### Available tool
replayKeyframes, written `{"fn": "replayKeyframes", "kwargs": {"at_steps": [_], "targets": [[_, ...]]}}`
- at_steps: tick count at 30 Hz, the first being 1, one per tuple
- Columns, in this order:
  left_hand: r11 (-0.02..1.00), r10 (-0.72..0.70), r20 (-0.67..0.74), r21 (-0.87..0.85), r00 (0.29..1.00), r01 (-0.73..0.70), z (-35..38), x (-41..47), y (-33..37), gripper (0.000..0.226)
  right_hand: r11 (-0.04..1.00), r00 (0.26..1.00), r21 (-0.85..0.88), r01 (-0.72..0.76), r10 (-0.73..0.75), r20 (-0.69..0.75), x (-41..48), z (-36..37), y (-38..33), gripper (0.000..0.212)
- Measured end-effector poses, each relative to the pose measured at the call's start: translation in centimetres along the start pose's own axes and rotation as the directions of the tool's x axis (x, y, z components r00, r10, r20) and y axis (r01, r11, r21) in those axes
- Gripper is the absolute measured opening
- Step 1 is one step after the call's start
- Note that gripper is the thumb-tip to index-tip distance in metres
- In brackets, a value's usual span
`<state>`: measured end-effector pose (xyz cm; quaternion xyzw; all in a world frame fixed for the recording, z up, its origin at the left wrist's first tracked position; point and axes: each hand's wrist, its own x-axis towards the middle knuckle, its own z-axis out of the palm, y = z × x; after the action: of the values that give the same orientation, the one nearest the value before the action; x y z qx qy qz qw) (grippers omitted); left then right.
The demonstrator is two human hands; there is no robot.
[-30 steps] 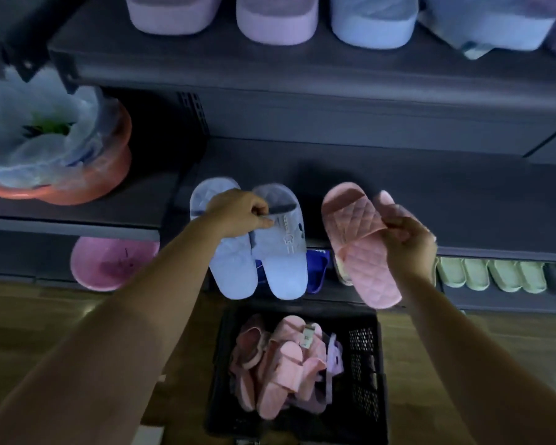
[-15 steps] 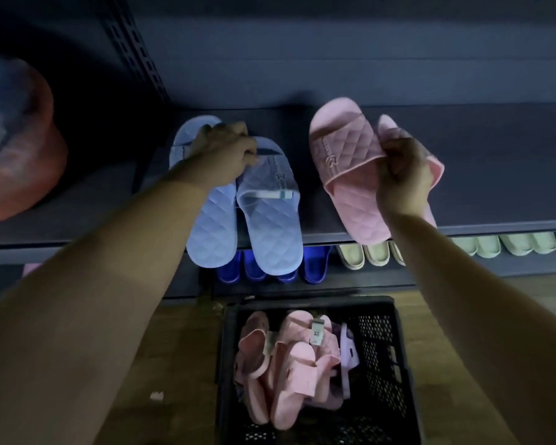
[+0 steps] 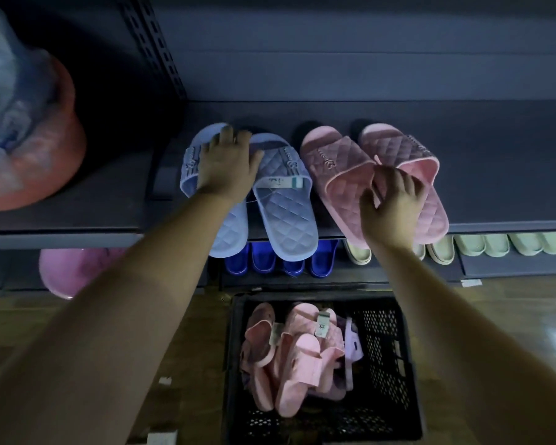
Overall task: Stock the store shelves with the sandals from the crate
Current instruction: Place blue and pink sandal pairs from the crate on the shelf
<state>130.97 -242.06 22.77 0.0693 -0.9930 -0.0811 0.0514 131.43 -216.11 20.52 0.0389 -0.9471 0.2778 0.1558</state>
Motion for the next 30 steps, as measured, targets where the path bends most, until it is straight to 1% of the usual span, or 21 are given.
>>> {"fn": "replayKeyframes", "kwargs": {"at_steps": [1, 3, 5, 7, 8, 9, 11, 13, 15, 17, 20, 23, 28, 30], "targets": [[0.999, -0.003, 0.007, -0.044, 1.000, 0.003, -0.1, -1.1, -0.2, 0.044, 0.999, 1.000, 0.034, 0.004, -0.003, -0.024, -1.0, -0.4, -0.4, 0.032], [0.993, 0.009, -0.026, -0.114, 1.000, -0.012, -0.2, -3.9, -0.9, 0.048, 0.980, 1.000, 0.200, -0.022, 0.023, 0.001, -2.9, -0.9, -1.7, 0.020], [0.992, 0.045, -0.099, -0.114, 0.994, -0.056, -0.3, -7.1, -1.7, 0.050, 0.936, 0.992, 0.350, -0.036, -0.010, 0.129, -4.5, -0.8, -2.9, 0.016], [0.995, 0.031, -0.079, -0.091, 0.996, -0.038, -0.1, -10.2, -2.4, 0.054, 0.915, 0.951, 0.403, -0.026, -0.101, 0.291, -5.8, -0.1, -4.0, 0.017], [0.996, 0.004, -0.044, -0.088, 0.999, -0.008, 0.1, -11.7, -2.6, 0.057, 0.921, 0.932, 0.389, -0.017, -0.126, 0.339, -6.3, 0.4, -4.5, 0.018], [0.996, -0.023, -0.006, -0.092, 1.000, 0.022, 0.4, -12.9, -2.9, 0.061, 0.934, 0.924, 0.357, -0.018, -0.121, 0.363, -6.7, 0.9, -4.9, 0.021], [0.990, -0.052, 0.081, -0.124, 0.995, 0.061, 1.2, -14.5, -3.5, 0.068, 0.957, 0.918, 0.291, -0.020, -0.098, 0.385, -7.1, 1.7, -5.6, 0.037], [0.984, -0.043, 0.153, -0.164, 0.987, 0.069, 1.8, -15.0, -4.1, 0.073, 0.962, 0.902, 0.269, 0.036, -0.147, 0.405, -7.5, 2.5, -6.4, 0.050], [0.985, -0.014, 0.150, -0.165, 0.989, 0.039, 2.0, -14.8, -4.5, 0.072, 0.970, 0.888, 0.232, 0.077, -0.173, 0.427, -7.6, 3.2, -7.1, 0.053], [0.987, -0.009, 0.140, -0.158, 0.990, 0.032, 1.9, -14.2, -5.1, 0.070, 0.975, 0.887, 0.208, 0.079, -0.164, 0.432, -7.2, 4.1, -7.9, 0.054], [0.977, -0.024, 0.158, -0.205, 0.987, 0.056, 1.9, -12.7, -6.6, 0.070, 0.971, 0.891, 0.229, 0.075, -0.168, 0.421, -5.9, 5.4, -8.9, 0.052], [0.973, 0.002, 0.153, -0.228, 0.988, 0.033, 1.8, -10.8, -7.7, 0.069, 0.971, 0.898, 0.220, 0.091, -0.176, 0.404, -4.7, 6.5, -9.8, 0.053], [0.967, 0.024, 0.168, -0.255, 0.985, 0.020, 1.6, -8.5, -8.6, 0.071, 0.981, 0.902, 0.140, 0.133, -0.179, 0.394, -3.4, 7.4, -10.6, 0.056], [0.970, 0.008, 0.188, -0.241, 0.982, 0.038, 1.6, -8.4, -8.6, 0.072, 0.983, 0.897, 0.117, 0.141, -0.177, 0.405, -3.2, 7.4, -10.4, 0.058]]}}
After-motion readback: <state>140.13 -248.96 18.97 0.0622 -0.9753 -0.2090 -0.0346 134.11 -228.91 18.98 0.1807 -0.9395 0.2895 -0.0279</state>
